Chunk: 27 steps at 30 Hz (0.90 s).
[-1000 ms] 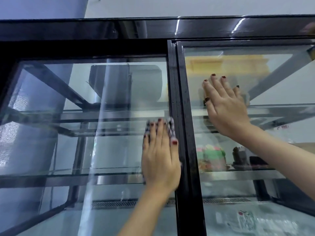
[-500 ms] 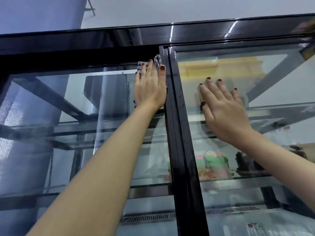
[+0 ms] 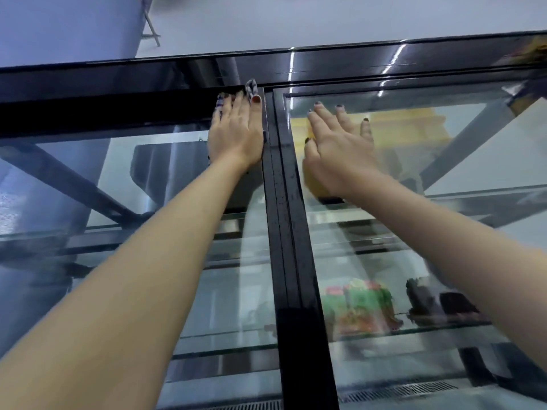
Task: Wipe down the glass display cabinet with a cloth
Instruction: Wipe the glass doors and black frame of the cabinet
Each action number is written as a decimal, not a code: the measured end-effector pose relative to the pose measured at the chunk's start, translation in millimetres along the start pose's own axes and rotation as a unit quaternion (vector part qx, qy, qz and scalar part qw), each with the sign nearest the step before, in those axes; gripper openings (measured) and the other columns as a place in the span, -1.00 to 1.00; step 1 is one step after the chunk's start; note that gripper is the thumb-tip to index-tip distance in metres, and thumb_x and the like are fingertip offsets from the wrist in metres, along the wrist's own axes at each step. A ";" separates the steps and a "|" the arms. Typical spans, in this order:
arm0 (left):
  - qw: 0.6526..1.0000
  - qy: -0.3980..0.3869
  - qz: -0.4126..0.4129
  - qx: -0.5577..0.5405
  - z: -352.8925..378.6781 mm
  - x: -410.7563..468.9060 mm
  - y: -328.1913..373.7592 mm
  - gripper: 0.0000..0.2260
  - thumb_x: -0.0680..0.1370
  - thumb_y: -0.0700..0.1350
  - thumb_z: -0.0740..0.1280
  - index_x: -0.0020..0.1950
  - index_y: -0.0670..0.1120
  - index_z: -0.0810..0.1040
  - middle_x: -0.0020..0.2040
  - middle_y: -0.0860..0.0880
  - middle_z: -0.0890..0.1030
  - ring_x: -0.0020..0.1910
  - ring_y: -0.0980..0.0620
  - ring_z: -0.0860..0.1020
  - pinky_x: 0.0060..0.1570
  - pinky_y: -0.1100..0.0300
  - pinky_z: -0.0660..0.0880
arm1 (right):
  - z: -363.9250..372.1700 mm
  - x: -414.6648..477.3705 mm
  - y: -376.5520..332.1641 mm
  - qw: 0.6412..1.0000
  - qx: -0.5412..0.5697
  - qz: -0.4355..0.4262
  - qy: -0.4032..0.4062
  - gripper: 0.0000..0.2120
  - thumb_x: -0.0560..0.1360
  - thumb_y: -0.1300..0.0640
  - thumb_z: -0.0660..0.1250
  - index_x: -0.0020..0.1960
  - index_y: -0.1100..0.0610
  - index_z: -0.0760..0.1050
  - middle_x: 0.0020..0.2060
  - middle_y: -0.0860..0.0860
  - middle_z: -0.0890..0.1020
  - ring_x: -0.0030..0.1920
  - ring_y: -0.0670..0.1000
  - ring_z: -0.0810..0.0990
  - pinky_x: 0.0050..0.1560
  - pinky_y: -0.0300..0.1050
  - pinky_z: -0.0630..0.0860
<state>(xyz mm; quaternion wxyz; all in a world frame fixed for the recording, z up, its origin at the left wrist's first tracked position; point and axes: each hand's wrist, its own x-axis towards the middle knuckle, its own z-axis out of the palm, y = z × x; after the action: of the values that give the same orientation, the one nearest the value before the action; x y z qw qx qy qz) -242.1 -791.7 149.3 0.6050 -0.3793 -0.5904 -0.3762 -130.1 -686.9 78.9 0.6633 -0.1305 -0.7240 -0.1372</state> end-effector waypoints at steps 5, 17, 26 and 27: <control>0.998 0.059 0.010 -0.007 -5.3 -42.4 -5.5 -0.55 0.66 0.04 -0.12 0.52 -0.07 0.14 0.53 -0.01 0.15 0.50 0.06 0.06 0.39 0.26 -0.14 | 8.5 2.2 -4.4 1.000 -0.006 -0.009 0.006 -0.46 0.60 0.02 -0.12 0.55 0.10 -0.11 0.55 -0.03 -0.12 0.53 0.10 -0.21 0.44 0.25 -0.26; 0.992 0.110 0.023 -0.054 -14.7 -107.5 -0.4 -0.74 0.63 -0.07 0.06 0.04 -0.21 0.45 0.16 -0.14 0.42 0.08 -0.07 0.40 0.06 0.00 0.37 | 10.0 -13.5 -19.3 0.997 0.062 0.049 0.012 -0.48 0.62 -0.02 -0.13 0.55 0.05 -0.05 0.55 -0.03 -0.10 0.53 0.05 -0.22 0.43 0.22 -0.31; 0.985 -0.045 0.151 0.076 -30.4 -86.9 -41.1 -0.57 0.66 -0.01 -0.06 0.52 -0.10 0.18 0.53 -0.03 0.14 0.51 0.02 0.05 0.44 0.14 -0.14 | 13.3 0.3 -44.7 0.989 0.040 0.138 0.037 -0.52 0.61 -0.05 -0.13 0.53 -0.09 0.04 0.54 -0.10 -0.03 0.53 0.11 -0.16 0.41 0.35 -0.26; 0.983 -0.048 0.150 0.095 -27.6 -79.0 -42.6 -0.56 0.66 0.01 -0.08 0.53 -0.09 0.13 0.54 -0.03 0.10 0.52 0.03 0.01 0.44 0.12 -0.19 | 13.3 2.8 -48.1 0.987 0.042 0.150 0.039 -0.52 0.61 -0.05 -0.13 0.52 -0.10 0.04 0.54 -0.11 -0.02 0.53 0.13 -0.16 0.41 0.35 -0.25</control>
<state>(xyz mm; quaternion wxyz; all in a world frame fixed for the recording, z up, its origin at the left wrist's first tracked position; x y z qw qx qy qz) -270.3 -834.4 70.5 0.6588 -0.4218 -0.5882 -0.2049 -160.5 -726.6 79.4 0.7093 -0.2041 -0.6747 -0.0107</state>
